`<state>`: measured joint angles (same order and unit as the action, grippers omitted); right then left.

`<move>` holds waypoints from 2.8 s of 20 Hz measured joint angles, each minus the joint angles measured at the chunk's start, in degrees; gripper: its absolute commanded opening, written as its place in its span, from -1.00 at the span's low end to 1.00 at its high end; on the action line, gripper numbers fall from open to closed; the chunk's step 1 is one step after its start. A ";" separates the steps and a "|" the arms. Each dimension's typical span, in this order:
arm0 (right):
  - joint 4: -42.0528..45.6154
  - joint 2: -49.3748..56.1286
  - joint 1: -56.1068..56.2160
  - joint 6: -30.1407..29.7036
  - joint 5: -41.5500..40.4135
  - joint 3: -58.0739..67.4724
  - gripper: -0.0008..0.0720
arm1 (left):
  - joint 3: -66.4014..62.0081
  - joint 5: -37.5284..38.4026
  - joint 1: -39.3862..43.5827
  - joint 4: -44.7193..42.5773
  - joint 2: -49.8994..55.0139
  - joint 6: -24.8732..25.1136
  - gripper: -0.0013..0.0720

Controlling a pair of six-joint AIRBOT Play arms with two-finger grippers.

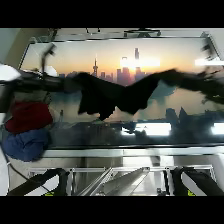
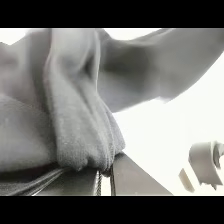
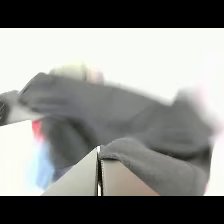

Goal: Fold the shirts.

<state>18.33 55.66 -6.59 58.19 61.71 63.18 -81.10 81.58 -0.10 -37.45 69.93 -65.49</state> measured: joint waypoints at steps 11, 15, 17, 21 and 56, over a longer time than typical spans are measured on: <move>0.72 -17.49 -13.97 1.27 1.07 12.33 -0.90 | -15.93 7.23 -7.39 -1.46 -15.37 -2.99 -0.88; 1.31 -10.14 -11.04 -0.96 -0.33 12.57 -0.90 | -11.72 8.11 -6.38 -1.75 -10.19 -2.69 -0.89; 1.55 -2.49 -7.82 -2.89 -1.03 12.59 -0.90 | -7.04 8.81 -5.09 -1.95 -5.51 -0.90 -0.89; 1.55 17.09 -2.67 -5.14 -4.02 12.61 -0.90 | 1.42 7.76 -4.79 -2.14 6.21 4.13 -0.93; 18.95 14.05 -16.33 6.34 -2.32 -37.48 0.28 | 15.13 -0.63 -5.53 -3.48 29.49 7.34 -0.96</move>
<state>37.28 69.71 -22.92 64.53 59.40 25.69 -65.98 80.95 -5.63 -40.93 99.42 -58.15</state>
